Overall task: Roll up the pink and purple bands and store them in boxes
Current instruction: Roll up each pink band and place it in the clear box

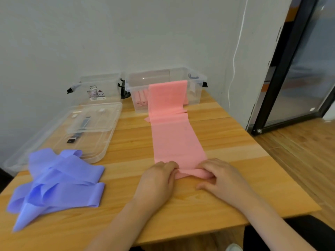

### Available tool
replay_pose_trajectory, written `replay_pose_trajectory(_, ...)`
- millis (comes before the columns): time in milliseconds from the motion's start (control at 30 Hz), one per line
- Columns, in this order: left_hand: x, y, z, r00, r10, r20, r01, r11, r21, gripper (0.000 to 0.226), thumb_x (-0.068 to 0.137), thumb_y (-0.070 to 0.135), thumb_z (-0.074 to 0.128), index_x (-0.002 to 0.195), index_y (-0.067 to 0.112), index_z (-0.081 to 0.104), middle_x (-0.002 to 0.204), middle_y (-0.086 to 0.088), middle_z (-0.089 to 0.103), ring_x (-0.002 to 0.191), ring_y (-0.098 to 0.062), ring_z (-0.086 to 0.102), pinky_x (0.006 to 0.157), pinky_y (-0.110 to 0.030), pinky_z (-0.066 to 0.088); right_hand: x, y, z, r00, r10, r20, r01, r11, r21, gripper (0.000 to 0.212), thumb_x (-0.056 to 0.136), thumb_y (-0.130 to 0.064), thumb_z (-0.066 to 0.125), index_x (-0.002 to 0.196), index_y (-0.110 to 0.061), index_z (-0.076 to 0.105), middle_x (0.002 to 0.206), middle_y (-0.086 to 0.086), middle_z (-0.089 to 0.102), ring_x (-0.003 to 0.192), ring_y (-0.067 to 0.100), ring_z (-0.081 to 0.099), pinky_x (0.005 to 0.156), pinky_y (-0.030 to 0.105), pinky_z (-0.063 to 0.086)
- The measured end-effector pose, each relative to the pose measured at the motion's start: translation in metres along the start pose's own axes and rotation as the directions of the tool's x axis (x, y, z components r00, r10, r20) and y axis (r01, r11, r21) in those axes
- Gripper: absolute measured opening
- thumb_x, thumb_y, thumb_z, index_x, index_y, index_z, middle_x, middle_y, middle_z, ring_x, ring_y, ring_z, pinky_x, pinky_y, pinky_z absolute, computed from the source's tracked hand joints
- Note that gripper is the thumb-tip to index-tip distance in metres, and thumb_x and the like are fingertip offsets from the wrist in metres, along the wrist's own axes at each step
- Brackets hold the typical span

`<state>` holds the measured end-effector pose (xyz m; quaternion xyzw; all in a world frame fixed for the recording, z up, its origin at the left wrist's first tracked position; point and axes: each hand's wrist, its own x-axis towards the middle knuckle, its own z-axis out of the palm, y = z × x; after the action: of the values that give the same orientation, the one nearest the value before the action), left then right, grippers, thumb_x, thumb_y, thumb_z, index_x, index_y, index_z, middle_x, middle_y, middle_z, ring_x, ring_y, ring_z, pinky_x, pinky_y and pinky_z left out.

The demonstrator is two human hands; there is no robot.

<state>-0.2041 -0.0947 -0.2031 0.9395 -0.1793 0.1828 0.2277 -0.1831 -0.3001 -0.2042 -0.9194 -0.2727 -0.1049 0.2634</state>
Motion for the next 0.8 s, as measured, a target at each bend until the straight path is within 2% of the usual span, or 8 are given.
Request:
replay_pose_trajectory(167, -0.005, -0.002, -0.01, 0.994, -0.025, 0.103, 0.032, 0.997, -0.064, 0.027, 0.079, 0.042, 0.067, 0.096, 0.021, 0.062, 0.086, 0.005, 0.062, 0.08, -0.012, 0.056, 0.071, -0.024, 0.043, -0.002, -0.003, 0.0, 0.996, 0.027, -0.083, -0.029, 0.999, -0.019, 0.01, 0.08, -0.015, 0.065, 0.086, -0.022, 0.06, 0.081, -0.01, 0.066, 0.075, 0.011, 0.062, 0.064, 0.032, 0.049)
replay_pose_trajectory(233, -0.007, -0.004, -0.015, 0.992, -0.018, 0.128, 0.028, 0.997, -0.078, 0.027, 0.075, 0.04, 0.073, 0.092, 0.021, 0.065, 0.088, 0.007, 0.063, 0.082, -0.008, 0.055, 0.074, -0.02, 0.041, -0.002, -0.001, -0.001, 0.998, 0.023, -0.066, -0.022, 0.999, 0.023, 0.002, 0.084, -0.019, 0.064, 0.084, -0.019, 0.066, 0.082, -0.01, 0.067, 0.075, 0.007, 0.061, 0.068, 0.028, 0.049)
replay_pose_trajectory(333, -0.008, -0.005, -0.019, 0.993, -0.008, 0.114, 0.018, 0.996, -0.092, 0.016, 0.082, 0.034, 0.062, 0.086, 0.021, 0.07, 0.085, 0.01, 0.065, 0.08, -0.005, 0.055, 0.074, -0.017, 0.042, -0.001, 0.0, -0.001, 0.999, 0.04, -0.003, -0.039, 0.992, 0.121, 0.01, 0.087, -0.015, 0.061, 0.086, -0.014, 0.071, 0.092, -0.013, 0.063, 0.091, 0.001, 0.055, 0.081, 0.006, 0.038)
replay_pose_trajectory(400, -0.008, -0.004, -0.017, 0.992, -0.013, 0.122, 0.027, 0.994, -0.108, 0.018, 0.081, 0.029, 0.054, 0.08, 0.02, 0.069, 0.08, 0.01, 0.062, 0.076, -0.005, 0.051, 0.07, -0.008, 0.037, 0.0, 0.001, 0.0, 0.998, 0.068, 0.011, -0.069, 0.986, 0.149, 0.011, 0.087, -0.013, 0.061, 0.079, -0.014, 0.068, 0.091, -0.011, 0.06, 0.087, 0.0, 0.053, 0.079, 0.003, 0.035)
replay_pose_trajectory(533, -0.007, -0.004, -0.014, 0.994, -0.061, 0.086, 0.068, 0.995, -0.079, 0.004, 0.082, 0.022, 0.061, 0.082, 0.019, 0.063, 0.079, 0.007, 0.056, 0.075, -0.009, 0.049, 0.07, -0.018, 0.038, 0.003, 0.0, 0.003, 0.991, 0.122, -0.053, -0.113, 0.983, 0.148, 0.014, 0.076, -0.013, 0.071, 0.071, -0.018, 0.059, 0.08, -0.012, 0.056, 0.081, 0.001, 0.051, 0.072, 0.012, 0.039)
replay_pose_trajectory(600, -0.008, -0.005, -0.014, 0.99, -0.109, 0.091, 0.114, 0.992, -0.053, 0.012, 0.081, 0.022, 0.064, 0.089, 0.021, 0.056, 0.081, 0.008, 0.054, 0.078, -0.011, 0.049, 0.07, -0.023, 0.039, 0.004, -0.001, 0.004, 0.986, 0.147, -0.079, -0.137, 0.982, 0.128, 0.02, 0.071, -0.012, 0.075, 0.073, -0.019, 0.057, 0.079, -0.015, 0.053, 0.08, 0.0, 0.049, 0.072, 0.012, 0.037)
replay_pose_trajectory(667, -0.009, -0.005, -0.015, 0.995, -0.039, 0.09, 0.043, 0.998, -0.041, 0.008, 0.079, 0.024, 0.063, 0.086, 0.023, 0.057, 0.082, 0.008, 0.055, 0.079, -0.012, 0.051, 0.072, -0.027, 0.043, 0.004, -0.002, 0.003, 0.988, 0.127, -0.092, -0.118, 0.988, 0.104, 0.024, 0.068, -0.013, 0.077, 0.071, -0.022, 0.056, 0.078, -0.018, 0.05, 0.082, -0.002, 0.047, 0.073, 0.013, 0.036)
replay_pose_trajectory(800, -0.012, -0.012, -0.021, 0.991, 0.029, 0.13, -0.027, 1.0, -0.016, 0.022, 0.069, 0.046, 0.062, 0.077, 0.027, 0.069, 0.082, 0.013, 0.056, 0.081, -0.003, 0.047, 0.069, -0.021, 0.043, 0.0, 0.003, -0.005, 0.999, 0.017, 0.044, -0.02, 0.998, 0.062, 0.008, 0.073, -0.026, 0.075, 0.08, -0.024, 0.071, 0.085, -0.024, 0.052, 0.093, -0.004, 0.045, 0.085, 0.022, 0.035)
